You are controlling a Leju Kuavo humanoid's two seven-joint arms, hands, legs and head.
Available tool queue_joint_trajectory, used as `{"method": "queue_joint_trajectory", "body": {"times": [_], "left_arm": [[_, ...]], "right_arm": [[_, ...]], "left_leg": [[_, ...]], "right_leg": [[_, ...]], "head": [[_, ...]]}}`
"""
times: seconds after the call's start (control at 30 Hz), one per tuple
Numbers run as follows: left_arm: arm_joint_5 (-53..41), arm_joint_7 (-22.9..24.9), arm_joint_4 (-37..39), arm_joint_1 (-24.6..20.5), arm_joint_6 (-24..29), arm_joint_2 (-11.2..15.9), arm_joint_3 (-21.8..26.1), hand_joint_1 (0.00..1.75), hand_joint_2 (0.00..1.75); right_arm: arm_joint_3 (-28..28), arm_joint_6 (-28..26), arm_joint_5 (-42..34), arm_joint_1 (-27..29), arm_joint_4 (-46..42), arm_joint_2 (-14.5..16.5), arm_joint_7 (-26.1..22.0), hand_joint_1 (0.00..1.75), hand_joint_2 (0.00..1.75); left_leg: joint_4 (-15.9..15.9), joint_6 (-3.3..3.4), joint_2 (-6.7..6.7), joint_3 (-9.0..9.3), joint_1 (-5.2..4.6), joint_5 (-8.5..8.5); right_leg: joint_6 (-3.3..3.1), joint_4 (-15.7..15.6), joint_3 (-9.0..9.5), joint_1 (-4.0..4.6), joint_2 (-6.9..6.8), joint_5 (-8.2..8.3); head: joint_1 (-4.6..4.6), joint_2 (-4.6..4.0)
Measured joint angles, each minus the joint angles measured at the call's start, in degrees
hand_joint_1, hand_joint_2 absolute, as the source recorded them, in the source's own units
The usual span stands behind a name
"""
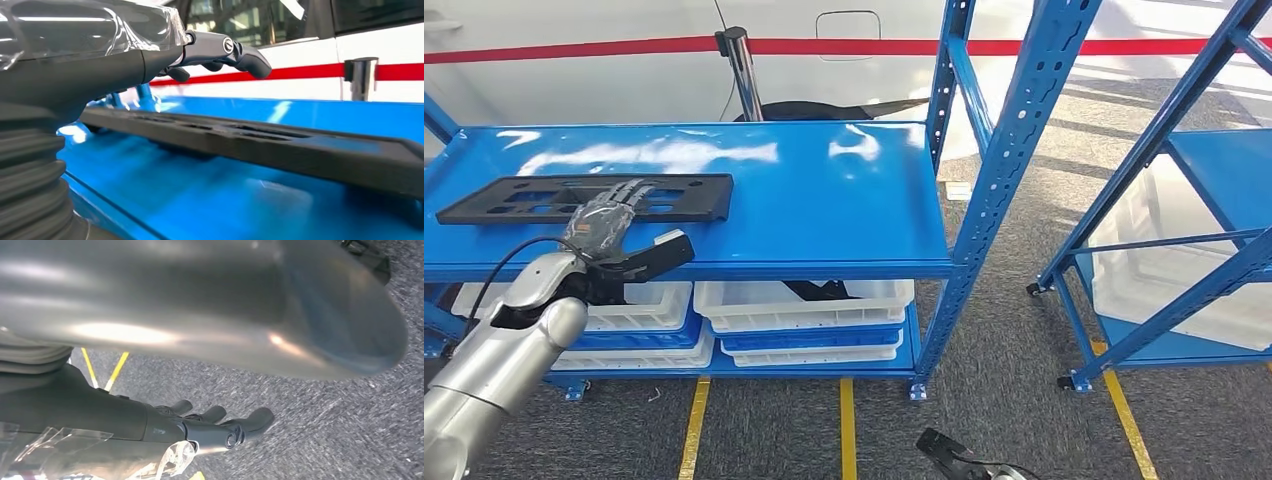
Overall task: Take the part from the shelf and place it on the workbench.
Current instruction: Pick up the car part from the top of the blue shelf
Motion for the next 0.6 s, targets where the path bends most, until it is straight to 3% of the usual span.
{"method": "queue_joint_trajectory", "body": {"times": [0.13, 0.17, 0.27, 0.3, 0.33, 0.37, 0.43, 0.47, 0.5, 0.6], "left_arm": [[-0.4, 1.4, 0.1, -0.1, 0.8, 2.2, -0.7, 0.0, 1.75], [-0.4, 1.7, 0.1, -0.3, 0.8, 2.8, -0.7, 0.0, 1.75], [-0.4, 2.3, 0.3, -0.5, 0.7, 4.4, -0.8, 0.0, 1.75], [-0.4, 2.4, 0.5, -0.5, 0.6, 4.9, -0.8, 0.0, 1.75], [-0.4, 2.4, 0.6, -0.5, 0.6, 5.3, -0.8, 0.0, 1.75], [-0.4, 2.4, 0.6, -0.5, 0.6, 5.6, -0.8, 0.0, 1.75], [-0.5, 2.6, 0.7, -0.8, 0.5, 6.2, -0.8, 0.0, 1.75], [-0.5, 2.8, 0.7, -0.9, 0.5, 6.4, -0.8, 0.0, 1.75], [-0.6, 3.1, 0.8, -1.0, 0.4, 6.7, -0.8, 0.0, 1.75], [-0.4, 4.1, 1.2, -0.8, -0.2, 7.8, -0.7, 0.0, 1.75]], "right_arm": [[0.0, 0.1, 0.0, 0.0, 0.0, 0.1, 0.0, 0.0, 0.0], [0.0, 0.1, 0.0, 0.1, 0.0, 0.1, 0.0, 0.0, 0.0], [0.0, 0.1, 0.0, 0.1, 0.0, 0.0, 0.1, 0.0, 0.0], [-0.1, 0.1, 0.0, 0.1, 0.0, 0.0, 0.1, 0.0, 0.0], [-0.1, 0.1, 0.0, 0.2, 0.0, 0.1, 0.1, 0.0, 0.0], [-0.1, 0.1, 0.0, 0.2, 0.0, 0.1, 0.1, 0.0, 0.0], [-0.1, 0.1, 0.0, 0.2, 0.0, 0.2, 0.1, 0.0, 0.0], [-0.1, 0.1, 0.0, 0.2, 0.0, 0.2, 0.1, 0.0, 0.0], [-0.1, 0.1, 0.0, 0.1, 0.0, 0.2, 0.1, 0.0, 0.0], [-0.1, 0.0, 0.1, 0.2, 0.0, 0.0, 0.1, 0.0, 0.0]], "left_leg": [[1.2, -1.18, 0.1, -0.67, 0.21, -1.03], [3.4, -1.43, 0.14, -1.67, 0.29, -2.37], [15.5, -1.99, 0.21, -7.28, 0.37, -7.76], [17.8, -2.08, 0.23, -8.45, 0.39, -8.22], [17.6, -2.09, 0.25, -8.39, 0.4, -7.44], [14.8, -2.06, 0.27, -7.2, 0.42, -5.69], [6.0, -1.9, 0.35, -3.01, 0.34, -1.78], [2.7, -1.69, 0.34, -1.5, 0.27, -0.66], [0.9, -1.45, 0.32, -0.68, 0.16, -0.21], [0.5, -0.45, 0.26, -0.62, 0.17, -0.08]], "right_leg": [[-1.12, -1.1, 0.36, 0.02, 0.01, 0.2], [-1.48, -1.3, 0.4, -0.09, -0.02, 0.33], [-1.92, -1.3, 0.38, -0.09, -0.05, 0.35], [-1.94, -1.3, 0.39, -0.06, -0.04, 0.33], [-1.92, -1.3, 0.44, -0.04, -0.04, 0.31], [-1.87, -1.3, 0.51, -0.05, -0.02, 0.28], [-1.57, -1.1, 0.58, 0.09, 0.02, 0.1], [-1.34, -1.0, 0.52, 0.22, 0.04, 0.02], [-1.11, -1.0, 0.44, 0.36, 0.07, -0.03], [-0.42, -0.7, 0.18, 0.41, 0.09, -0.3]], "head": [[-0.1, 0.0], [-0.16, 0.0], [-0.28, 0.0], [-0.29, 0.0], [-0.29, 0.0], [-0.3, 0.0], [-0.3, 0.0], [-0.27, 0.0], [-0.23, 0.0], [-0.14, 0.0]]}}
